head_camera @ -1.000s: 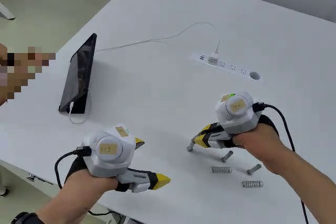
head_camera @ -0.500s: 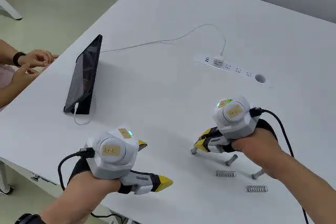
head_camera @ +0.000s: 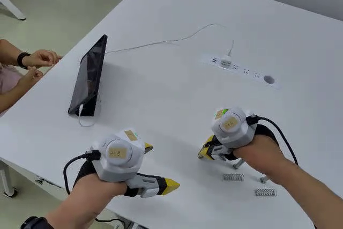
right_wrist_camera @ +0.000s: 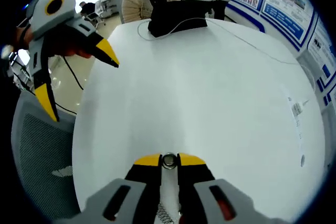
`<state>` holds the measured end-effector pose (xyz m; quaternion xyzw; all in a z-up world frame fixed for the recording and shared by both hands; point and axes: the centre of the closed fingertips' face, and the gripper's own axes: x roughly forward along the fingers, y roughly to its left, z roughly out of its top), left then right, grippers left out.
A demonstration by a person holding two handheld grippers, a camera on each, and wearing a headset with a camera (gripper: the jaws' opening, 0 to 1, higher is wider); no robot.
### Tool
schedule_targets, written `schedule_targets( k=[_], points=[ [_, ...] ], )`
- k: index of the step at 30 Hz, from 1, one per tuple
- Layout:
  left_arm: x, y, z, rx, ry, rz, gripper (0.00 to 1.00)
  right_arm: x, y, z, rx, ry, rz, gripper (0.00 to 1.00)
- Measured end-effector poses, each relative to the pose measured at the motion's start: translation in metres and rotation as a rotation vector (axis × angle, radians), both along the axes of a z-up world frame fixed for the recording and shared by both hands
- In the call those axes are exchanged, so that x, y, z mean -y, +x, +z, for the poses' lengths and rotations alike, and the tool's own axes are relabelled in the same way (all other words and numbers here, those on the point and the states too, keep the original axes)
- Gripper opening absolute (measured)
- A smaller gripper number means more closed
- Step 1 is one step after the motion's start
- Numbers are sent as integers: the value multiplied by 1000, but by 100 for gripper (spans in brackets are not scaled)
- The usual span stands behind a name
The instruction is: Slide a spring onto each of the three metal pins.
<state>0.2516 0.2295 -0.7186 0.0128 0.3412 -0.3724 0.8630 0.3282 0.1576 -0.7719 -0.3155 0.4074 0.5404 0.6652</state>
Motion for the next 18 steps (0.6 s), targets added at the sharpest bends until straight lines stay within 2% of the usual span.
schedule_targets(
  k=[10, 18],
  points=[
    [-7, -1, 0, -2, 1, 11, 70, 0, -1, -11, -12, -7, -1, 13],
    [-5, -1, 1, 2, 8, 6, 70, 4, -2, -6, -14, -2, -19, 22]
  ],
)
